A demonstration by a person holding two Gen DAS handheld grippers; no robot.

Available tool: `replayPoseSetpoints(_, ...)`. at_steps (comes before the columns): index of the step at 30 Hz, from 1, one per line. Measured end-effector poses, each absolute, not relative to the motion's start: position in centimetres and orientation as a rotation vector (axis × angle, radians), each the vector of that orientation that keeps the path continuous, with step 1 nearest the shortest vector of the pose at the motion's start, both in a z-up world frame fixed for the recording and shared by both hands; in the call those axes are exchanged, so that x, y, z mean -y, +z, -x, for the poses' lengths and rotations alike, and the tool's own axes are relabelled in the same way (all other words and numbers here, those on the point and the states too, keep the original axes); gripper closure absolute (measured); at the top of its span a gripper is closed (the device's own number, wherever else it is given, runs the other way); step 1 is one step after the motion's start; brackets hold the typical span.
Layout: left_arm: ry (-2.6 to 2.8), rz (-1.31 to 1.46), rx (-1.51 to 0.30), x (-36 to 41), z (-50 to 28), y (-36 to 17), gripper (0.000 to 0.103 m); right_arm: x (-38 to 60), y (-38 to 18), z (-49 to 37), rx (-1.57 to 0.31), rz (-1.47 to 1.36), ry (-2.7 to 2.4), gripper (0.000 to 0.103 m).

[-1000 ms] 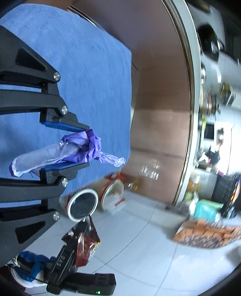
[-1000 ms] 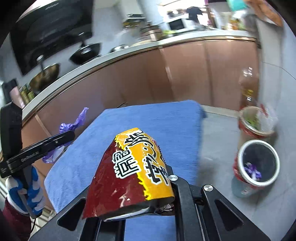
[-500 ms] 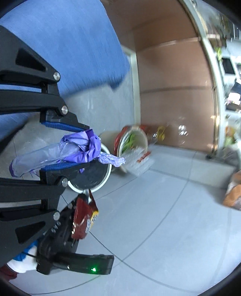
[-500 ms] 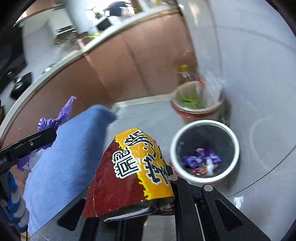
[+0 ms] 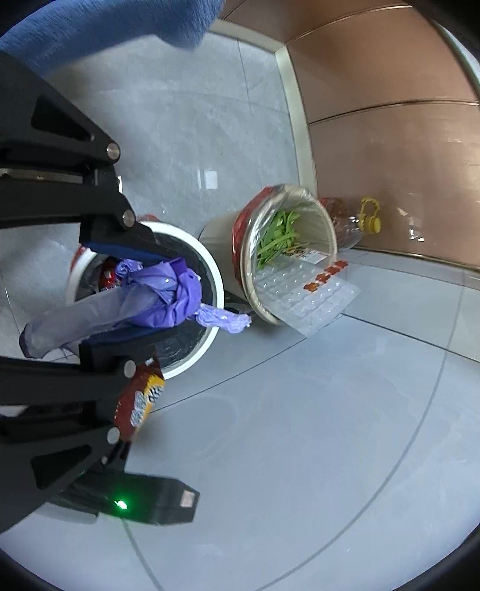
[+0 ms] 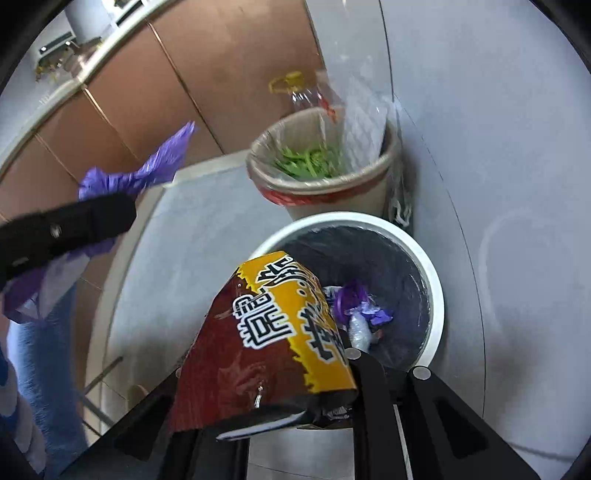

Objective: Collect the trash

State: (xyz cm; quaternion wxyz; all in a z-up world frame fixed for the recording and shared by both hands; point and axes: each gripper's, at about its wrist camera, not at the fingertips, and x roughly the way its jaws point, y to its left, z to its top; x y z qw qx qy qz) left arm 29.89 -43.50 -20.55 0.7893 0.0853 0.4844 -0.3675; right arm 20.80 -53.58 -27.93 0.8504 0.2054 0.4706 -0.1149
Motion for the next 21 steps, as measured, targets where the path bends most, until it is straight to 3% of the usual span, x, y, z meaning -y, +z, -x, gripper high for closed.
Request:
replayPoseSetpoints(3,-0.801,-0.171,-1.065,44.8,-30.7,-21.7,0.069,53.9,-29.2,-21.4,-1.024,-0.425,-0.262,0.07)
replayPoseSetpoints(4,-0.804,-0.168,-1.07,45.1,-30.8,-21.9,0.063,54.1,-29.5,-21.6,-1.032,-0.415,-0.274,0.062)
replayPoseSetpoints(5,-0.804,-0.165,-1.07,45.3,-30.9,-21.9,0.055,54.1,-29.6,-21.7,-1.036,-0.412,-0.279,0.06)
replayPoseSetpoints(7,-0.805,-0.157,-1.053,45.6,-31.1,-21.8,0.051,54.4,-29.6,-21.7,-1.04,-0.414,-0.281,0.058)
replayPoseSetpoints(15,-0.794,-0.143,-1.016,44.1,-30.2,-19.7,0.05,53.7,-28.9,-20.7,-1.037,-0.391,-0.302,0.052)
replayPoseSetpoints(21,-0.742,-0.152,-0.932,40.8,-27.7,-16.3,0.05,51.9,-26.3,-19.2,-0.987,-0.382,-0.303,0.04)
